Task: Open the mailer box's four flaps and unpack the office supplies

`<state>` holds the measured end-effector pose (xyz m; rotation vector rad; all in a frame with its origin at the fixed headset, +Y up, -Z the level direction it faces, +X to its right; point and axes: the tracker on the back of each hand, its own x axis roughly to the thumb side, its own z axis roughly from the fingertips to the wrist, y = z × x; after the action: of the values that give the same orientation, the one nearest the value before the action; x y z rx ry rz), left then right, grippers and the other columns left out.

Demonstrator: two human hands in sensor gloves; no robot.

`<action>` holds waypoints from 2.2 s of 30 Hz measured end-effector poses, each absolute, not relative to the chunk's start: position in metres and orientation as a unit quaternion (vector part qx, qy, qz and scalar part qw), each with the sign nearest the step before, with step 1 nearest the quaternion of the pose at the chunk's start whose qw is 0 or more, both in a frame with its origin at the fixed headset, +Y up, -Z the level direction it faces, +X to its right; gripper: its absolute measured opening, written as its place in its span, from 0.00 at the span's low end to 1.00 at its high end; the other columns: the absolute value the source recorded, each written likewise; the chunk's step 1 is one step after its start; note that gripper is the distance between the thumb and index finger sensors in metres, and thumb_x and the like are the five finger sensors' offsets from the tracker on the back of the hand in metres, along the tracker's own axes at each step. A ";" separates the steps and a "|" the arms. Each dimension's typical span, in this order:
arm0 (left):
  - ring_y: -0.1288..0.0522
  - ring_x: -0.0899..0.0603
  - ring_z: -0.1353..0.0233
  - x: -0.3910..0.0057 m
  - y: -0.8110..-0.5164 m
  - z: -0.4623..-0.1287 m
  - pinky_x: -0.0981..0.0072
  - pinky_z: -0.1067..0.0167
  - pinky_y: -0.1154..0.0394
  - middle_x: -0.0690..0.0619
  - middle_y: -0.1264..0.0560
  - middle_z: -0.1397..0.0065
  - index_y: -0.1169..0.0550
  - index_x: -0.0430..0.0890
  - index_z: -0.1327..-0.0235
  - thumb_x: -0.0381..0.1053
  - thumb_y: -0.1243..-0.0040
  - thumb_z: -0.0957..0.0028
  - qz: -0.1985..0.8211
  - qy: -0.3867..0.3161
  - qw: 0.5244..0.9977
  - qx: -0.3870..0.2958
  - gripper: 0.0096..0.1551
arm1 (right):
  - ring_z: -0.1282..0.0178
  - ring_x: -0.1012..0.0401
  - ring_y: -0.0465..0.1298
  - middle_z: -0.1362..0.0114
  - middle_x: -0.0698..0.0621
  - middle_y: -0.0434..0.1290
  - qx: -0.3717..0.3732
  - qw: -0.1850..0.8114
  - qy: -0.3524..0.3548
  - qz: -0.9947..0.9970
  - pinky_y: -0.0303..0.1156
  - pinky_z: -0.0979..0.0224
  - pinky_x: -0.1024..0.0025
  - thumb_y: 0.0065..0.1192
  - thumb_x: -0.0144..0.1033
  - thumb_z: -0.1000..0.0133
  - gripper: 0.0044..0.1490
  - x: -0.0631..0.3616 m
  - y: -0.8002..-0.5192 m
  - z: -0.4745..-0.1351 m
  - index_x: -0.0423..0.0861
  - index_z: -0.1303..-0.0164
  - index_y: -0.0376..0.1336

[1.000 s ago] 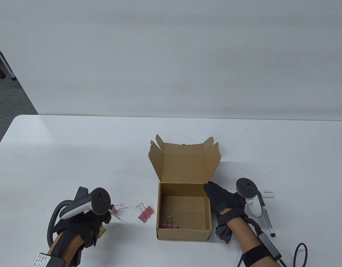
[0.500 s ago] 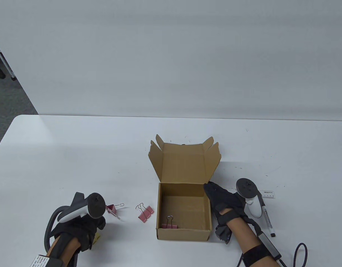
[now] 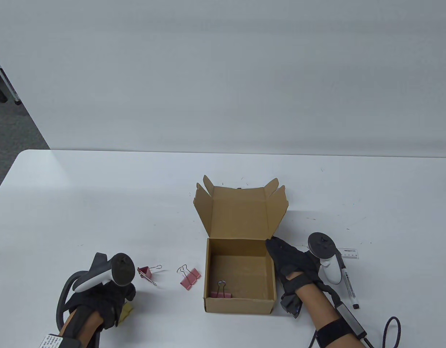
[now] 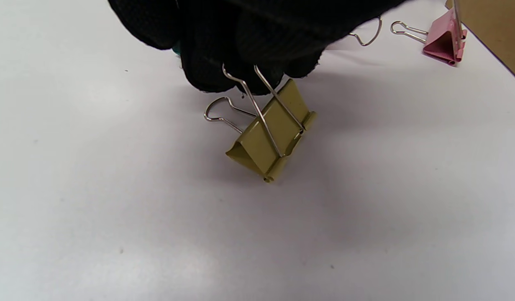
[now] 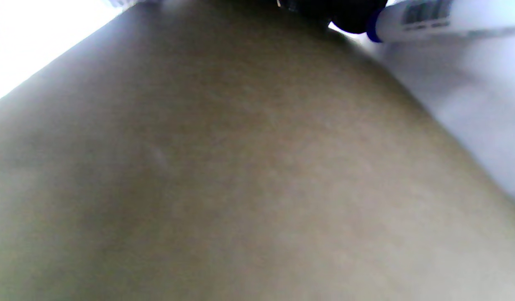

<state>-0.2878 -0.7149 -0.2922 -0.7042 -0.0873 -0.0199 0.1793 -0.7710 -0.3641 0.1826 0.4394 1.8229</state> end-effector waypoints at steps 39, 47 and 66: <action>0.26 0.35 0.23 -0.033 -0.647 -0.348 0.39 0.25 0.34 0.46 0.27 0.18 0.29 0.54 0.20 0.52 0.28 0.36 -0.058 -0.242 0.922 -0.297 0.32 | 0.25 0.32 0.57 0.17 0.33 0.55 0.079 0.587 0.191 0.783 0.49 0.27 0.34 0.46 0.60 0.33 0.46 0.180 -0.771 -0.364 0.37 0.18 0.51; 0.26 0.36 0.23 -0.010 -0.682 -0.351 0.40 0.25 0.34 0.47 0.27 0.18 0.29 0.54 0.21 0.51 0.28 0.37 -0.113 -0.239 0.900 -0.346 0.32 | 0.25 0.32 0.57 0.17 0.34 0.55 0.080 0.584 0.194 0.784 0.49 0.27 0.34 0.46 0.60 0.33 0.46 0.179 -0.771 -0.365 0.37 0.18 0.50; 0.21 0.38 0.30 0.007 -0.721 -0.351 0.40 0.26 0.33 0.47 0.22 0.26 0.26 0.54 0.24 0.41 0.27 0.39 -0.234 -0.223 0.867 -0.380 0.30 | 0.24 0.32 0.57 0.17 0.33 0.54 0.080 0.583 0.201 0.783 0.49 0.27 0.34 0.47 0.60 0.33 0.46 0.180 -0.770 -0.365 0.37 0.18 0.50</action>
<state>0.0068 -0.7207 -0.3505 -0.7959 -0.4676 -0.4901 0.1797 -0.7704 -0.3655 0.1867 0.4694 1.8273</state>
